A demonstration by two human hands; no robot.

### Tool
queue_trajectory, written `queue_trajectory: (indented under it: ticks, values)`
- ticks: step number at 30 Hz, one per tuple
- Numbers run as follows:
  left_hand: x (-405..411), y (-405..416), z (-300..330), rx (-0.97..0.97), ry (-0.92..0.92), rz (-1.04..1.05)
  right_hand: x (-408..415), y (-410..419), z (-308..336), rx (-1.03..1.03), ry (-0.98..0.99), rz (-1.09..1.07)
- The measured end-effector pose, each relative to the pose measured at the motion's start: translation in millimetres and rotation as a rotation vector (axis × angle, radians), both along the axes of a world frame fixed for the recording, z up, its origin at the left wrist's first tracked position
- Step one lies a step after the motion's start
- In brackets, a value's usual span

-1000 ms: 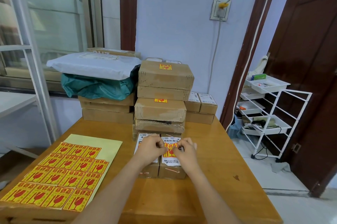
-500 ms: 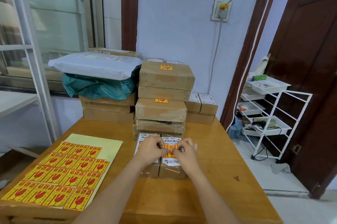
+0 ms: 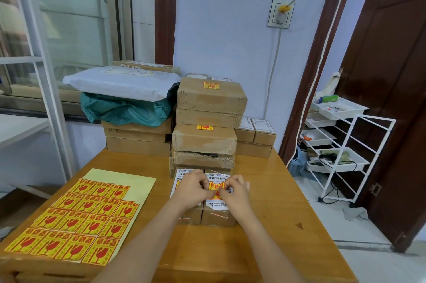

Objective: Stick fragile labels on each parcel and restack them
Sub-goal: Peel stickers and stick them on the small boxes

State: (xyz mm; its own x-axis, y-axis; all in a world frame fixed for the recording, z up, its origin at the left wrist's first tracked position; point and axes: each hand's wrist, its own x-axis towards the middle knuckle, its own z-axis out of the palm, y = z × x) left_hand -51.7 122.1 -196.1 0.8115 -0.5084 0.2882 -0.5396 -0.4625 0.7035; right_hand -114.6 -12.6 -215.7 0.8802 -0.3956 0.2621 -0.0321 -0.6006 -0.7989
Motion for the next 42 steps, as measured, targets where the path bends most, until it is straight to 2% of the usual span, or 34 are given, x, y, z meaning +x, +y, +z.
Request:
queue_trajectory:
  ticks: [24,42]
  values:
    - [2.0,2.8,5.7,0.032,0.057,-0.035,-4.7,-8.3,3.5,-0.172,0.044,0.047]
    - [-0.1,-2.5,3.9,0.049,0.011,0.058,3.9,-10.0,7.8,-0.291,0.089,-0.005]
